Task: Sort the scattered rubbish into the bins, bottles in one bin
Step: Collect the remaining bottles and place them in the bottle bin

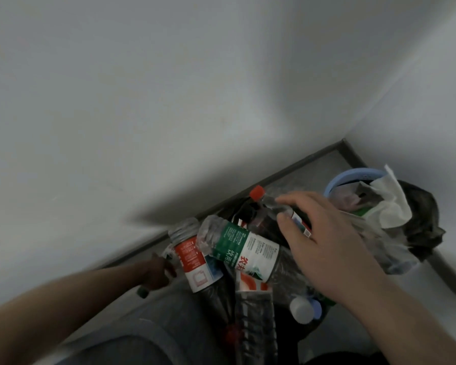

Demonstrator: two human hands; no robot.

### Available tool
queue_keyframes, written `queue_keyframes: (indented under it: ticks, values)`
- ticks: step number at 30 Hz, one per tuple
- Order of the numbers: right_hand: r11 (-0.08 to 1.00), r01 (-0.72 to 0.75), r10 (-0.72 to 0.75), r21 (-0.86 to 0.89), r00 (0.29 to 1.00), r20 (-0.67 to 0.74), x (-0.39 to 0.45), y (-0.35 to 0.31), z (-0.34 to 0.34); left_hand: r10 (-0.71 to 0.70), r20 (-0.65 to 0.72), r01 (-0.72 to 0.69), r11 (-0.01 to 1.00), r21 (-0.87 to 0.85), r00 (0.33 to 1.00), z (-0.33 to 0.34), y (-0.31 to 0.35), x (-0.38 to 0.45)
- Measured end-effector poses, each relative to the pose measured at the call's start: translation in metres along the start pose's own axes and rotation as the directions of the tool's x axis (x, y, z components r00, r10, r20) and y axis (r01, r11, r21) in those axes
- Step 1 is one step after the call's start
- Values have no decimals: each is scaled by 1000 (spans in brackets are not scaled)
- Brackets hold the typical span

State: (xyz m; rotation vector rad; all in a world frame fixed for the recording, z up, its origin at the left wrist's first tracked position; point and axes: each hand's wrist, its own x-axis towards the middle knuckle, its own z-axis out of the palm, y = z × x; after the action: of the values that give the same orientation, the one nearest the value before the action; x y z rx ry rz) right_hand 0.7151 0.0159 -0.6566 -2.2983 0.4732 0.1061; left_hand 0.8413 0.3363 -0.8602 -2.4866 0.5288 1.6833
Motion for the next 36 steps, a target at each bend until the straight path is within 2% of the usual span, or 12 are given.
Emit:
queue_keyframes:
  ticks: [1,4,6,10,14,17,21,25,27,30,33,36]
  values:
    - [1000,10,-10,-4,1000,-7,-3,-4,-1,21,-42,-22,1000,-14,999,-4,-7,-10]
    - [999,32,-31,16,998,-49,-14,-17,-9,-29,-161,38,998,52,986,-18,-49,-36]
    - [999,42,-40,24,995,-89,-24,-24,-18,-24,-274,39,998,50,961,-35,-51,-87]
    - [997,60,-49,52,979,-199,-47,-27,-35,29,-495,-55,998,-38,868,-55,-56,-173]
    - [991,55,-21,122,964,-266,-75,-23,-54,57,-709,-284,936,-206,703,-65,-46,-245]
    - [984,67,-12,165,949,-316,-94,-13,-67,154,-773,-435,884,-171,616,-80,-14,-283]
    - [980,21,46,198,944,-328,-116,9,-77,298,-768,-514,857,-46,566,-111,51,-299]
    - [955,-61,146,290,949,-280,-121,20,-79,367,-734,-474,878,70,571,-142,112,-286]
    - [958,-75,144,276,961,-237,-117,15,-78,300,-701,-443,896,-26,647,-152,128,-271]
    - [989,-21,38,147,992,-117,-103,1,-69,216,-664,-375,921,-103,715,-158,128,-247]
    - [996,59,-54,-71,996,70,-82,-15,-46,233,-599,-382,915,-132,766,-159,119,-227]
    - [970,109,-73,-215,983,172,-63,-23,-22,226,-553,-374,912,-170,802,-151,120,-208]
